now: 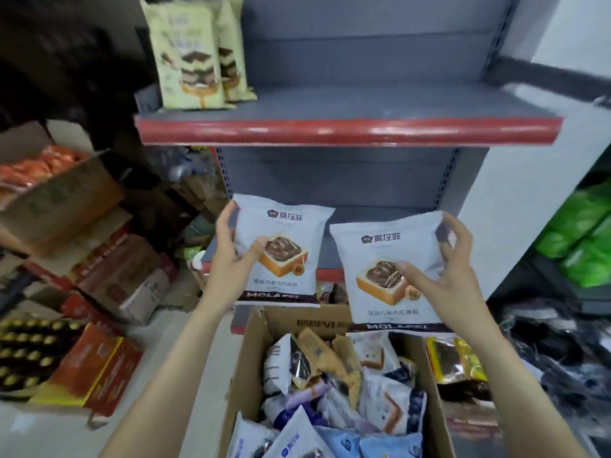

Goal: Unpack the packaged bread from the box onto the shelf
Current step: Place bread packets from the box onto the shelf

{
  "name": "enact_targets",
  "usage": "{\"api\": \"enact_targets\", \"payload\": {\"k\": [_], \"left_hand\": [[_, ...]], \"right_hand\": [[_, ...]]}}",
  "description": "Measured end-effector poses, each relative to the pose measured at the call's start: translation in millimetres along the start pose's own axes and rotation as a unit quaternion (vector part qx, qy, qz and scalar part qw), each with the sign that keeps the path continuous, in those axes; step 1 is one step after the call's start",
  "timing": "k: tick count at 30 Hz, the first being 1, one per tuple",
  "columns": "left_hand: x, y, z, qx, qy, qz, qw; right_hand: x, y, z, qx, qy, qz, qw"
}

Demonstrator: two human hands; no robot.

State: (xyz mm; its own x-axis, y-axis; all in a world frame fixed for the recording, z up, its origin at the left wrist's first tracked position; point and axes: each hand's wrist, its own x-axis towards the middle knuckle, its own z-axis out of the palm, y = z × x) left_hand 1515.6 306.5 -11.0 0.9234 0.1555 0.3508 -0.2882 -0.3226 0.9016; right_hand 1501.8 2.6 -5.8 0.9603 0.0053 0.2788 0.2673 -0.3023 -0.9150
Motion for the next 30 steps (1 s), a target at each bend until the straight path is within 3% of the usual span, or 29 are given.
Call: {"api": "enact_targets", "payload": {"k": [7, 12, 16, 20, 22, 27, 30], "left_hand": [[41, 105, 7, 0.014, 0.082, 0.100, 0.991], [100, 164, 8, -0.016, 0.100, 0.152, 0.983], [159, 175, 15, 0.005, 0.112, 0.182, 0.977], [218, 178, 31, 0.113, 0.153, 0.241, 0.952], [244, 172, 38, 0.152, 0.165, 0.231, 0.947], [312, 145, 49, 0.109, 0.124, 0.175, 0.971], [344, 124, 54, 0.134, 0.018, 0.119, 0.984]], "right_hand": [[55, -85, -58, 0.060, -0.007, -0.102, 0.993], [115, -132, -73, 0.136, 0.015, -0.100, 0.986], [170, -148, -69, 0.167, 0.042, -0.116, 0.978], [223, -151, -59, 0.180, 0.067, -0.126, 0.973], [249, -150, -53, 0.173, 0.085, -0.135, 0.972], [306, -134, -31, 0.178, 0.120, -0.126, 0.969], [335, -125, -17, 0.163, 0.116, -0.106, 0.974]]}}
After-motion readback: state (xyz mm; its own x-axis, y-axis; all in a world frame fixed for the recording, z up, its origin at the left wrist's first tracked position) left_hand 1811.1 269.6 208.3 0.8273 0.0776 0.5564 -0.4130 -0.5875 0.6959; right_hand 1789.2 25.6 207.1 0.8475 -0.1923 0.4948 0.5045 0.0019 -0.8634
